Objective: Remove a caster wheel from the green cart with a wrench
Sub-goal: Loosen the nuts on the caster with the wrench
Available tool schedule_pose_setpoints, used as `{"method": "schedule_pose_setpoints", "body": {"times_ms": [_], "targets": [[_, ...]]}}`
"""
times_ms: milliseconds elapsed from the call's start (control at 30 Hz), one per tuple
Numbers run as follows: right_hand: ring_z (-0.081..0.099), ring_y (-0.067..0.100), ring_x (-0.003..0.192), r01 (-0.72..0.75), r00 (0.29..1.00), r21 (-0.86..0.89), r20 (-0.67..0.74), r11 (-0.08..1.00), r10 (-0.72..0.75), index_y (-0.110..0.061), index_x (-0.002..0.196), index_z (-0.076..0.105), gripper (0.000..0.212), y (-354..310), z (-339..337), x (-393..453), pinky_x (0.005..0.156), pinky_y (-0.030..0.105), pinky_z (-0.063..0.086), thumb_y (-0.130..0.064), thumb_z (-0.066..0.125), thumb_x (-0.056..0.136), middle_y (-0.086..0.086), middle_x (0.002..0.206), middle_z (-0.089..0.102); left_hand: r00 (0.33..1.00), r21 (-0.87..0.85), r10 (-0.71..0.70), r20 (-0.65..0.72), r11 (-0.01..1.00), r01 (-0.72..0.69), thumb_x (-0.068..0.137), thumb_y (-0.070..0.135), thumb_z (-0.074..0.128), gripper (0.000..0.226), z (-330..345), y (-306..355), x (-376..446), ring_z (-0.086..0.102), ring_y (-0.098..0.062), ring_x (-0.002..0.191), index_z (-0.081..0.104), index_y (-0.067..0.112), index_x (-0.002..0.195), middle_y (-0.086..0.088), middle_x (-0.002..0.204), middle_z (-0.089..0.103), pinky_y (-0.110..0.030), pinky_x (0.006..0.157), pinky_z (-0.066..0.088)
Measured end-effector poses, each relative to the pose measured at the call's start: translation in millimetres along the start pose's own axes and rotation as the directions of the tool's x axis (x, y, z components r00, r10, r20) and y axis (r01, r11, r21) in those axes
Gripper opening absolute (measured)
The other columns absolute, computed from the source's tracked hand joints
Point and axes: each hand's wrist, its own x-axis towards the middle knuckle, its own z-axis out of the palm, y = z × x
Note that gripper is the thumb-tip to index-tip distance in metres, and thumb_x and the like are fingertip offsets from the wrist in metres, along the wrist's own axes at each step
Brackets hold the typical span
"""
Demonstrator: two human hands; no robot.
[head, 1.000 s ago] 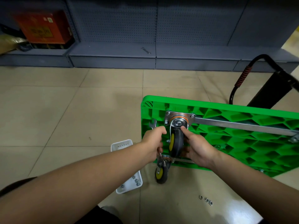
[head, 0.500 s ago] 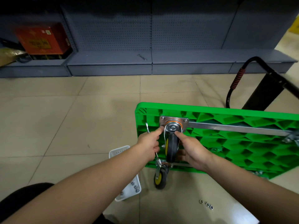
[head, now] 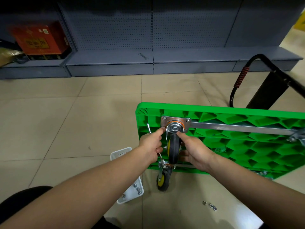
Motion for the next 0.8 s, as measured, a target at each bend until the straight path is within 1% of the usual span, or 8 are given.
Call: {"method": "schedule_pose_setpoints", "body": {"times_ms": [67,133,233,333,433,567,667,800], "targets": [[0.071,0.032,0.091,0.008,1.000,-0.003,-0.002,1.000,-0.008,-0.010,0.119,0.065,0.035,-0.1,0.3,0.1,0.082,0.048,0.060,-0.039,0.050,0.104,0.015,0.108,0.073,1.000,-0.010,-0.006,0.015,1.000,0.006,0.091,0.026,0.075,0.027,-0.5,-1.0,0.2,0.023,-0.005,0.037,0.067,0.010,0.112,0.006,0.059,0.038,-0.022,0.033,0.018],[0.070,0.030,0.090,0.018,1.000,0.004,-0.004,1.000,-0.018,-0.011,0.116,0.066,0.034,0.0,0.1,0.5,0.086,0.050,0.058,-0.038,0.051,0.104,0.011,0.100,0.073,0.999,-0.017,-0.013,0.030,1.000,0.013,0.092,0.026,0.074,0.018,-1.0,-1.0,0.4,0.023,-0.005,0.037,0.060,0.015,0.097,0.007,0.057,0.036,-0.021,0.033,0.018],[0.070,0.029,0.087,0.024,1.000,0.008,-0.005,1.000,-0.023,-0.011,0.113,0.067,0.032,-0.5,0.2,0.6,0.088,0.051,0.057,-0.037,0.051,0.104,0.008,0.093,0.074,0.999,-0.029,-0.021,0.044,0.999,0.022,0.094,0.025,0.071,0.019,-1.6,-0.3,1.0,0.024,-0.004,0.036,0.057,0.017,0.085,0.007,0.058,0.036,-0.021,0.032,0.019],[0.070,0.029,0.087,0.020,1.000,0.001,-0.008,1.000,-0.020,-0.010,0.114,0.066,0.032,-1.3,0.8,0.5,0.085,0.049,0.058,-0.037,0.051,0.104,0.009,0.094,0.074,0.999,-0.041,-0.025,0.044,0.999,0.027,0.095,0.025,0.069,0.018,-1.8,1.8,-0.4,0.025,-0.004,0.036,0.059,0.017,0.083,0.007,0.058,0.036,-0.020,0.033,0.019],[0.070,0.030,0.088,0.016,1.000,-0.010,-0.017,1.000,-0.017,-0.011,0.116,0.065,0.033,-2.0,0.9,0.7,0.083,0.049,0.059,-0.038,0.051,0.104,0.011,0.099,0.073,0.999,-0.048,-0.027,0.032,0.998,0.029,0.095,0.026,0.070,0.019,-0.5,1.9,-2.4,0.025,-0.004,0.036,0.058,0.016,0.083,0.006,0.059,0.039,-0.021,0.033,0.019],[0.071,0.031,0.089,0.021,1.000,-0.029,-0.010,0.999,-0.021,-0.012,0.115,0.066,0.033,-2.5,0.6,0.0,0.083,0.048,0.059,-0.038,0.050,0.105,0.012,0.099,0.075,1.000,-0.004,-0.012,-0.029,1.000,0.012,0.087,0.033,0.079,0.031,2.9,-0.7,-4.0,0.027,-0.004,0.036,0.061,0.010,0.095,0.001,0.075,0.053,-0.021,0.034,0.020],[0.072,0.028,0.085,0.029,0.999,-0.029,-0.017,0.999,-0.030,-0.010,0.115,0.066,0.034,-2.5,1.1,-0.4,0.080,0.045,0.060,-0.038,0.050,0.104,0.010,0.094,0.076,0.999,0.014,0.014,-0.044,1.000,-0.013,0.086,0.029,0.081,0.028,3.9,1.1,-1.8,0.024,-0.005,0.037,0.059,0.013,0.083,0.002,0.066,0.046,-0.020,0.034,0.018],[0.073,0.030,0.088,0.033,0.999,-0.056,-0.031,0.998,-0.035,-0.008,0.118,0.065,0.036,-3.9,2.1,-1.6,0.080,0.044,0.061,-0.038,0.049,0.105,0.013,0.098,0.076,0.999,0.016,0.013,-0.048,1.000,-0.012,0.087,0.026,0.080,0.027,4.3,1.5,0.3,0.025,-0.005,0.035,0.056,0.014,0.083,0.004,0.059,0.042,-0.020,0.033,0.018]]}}
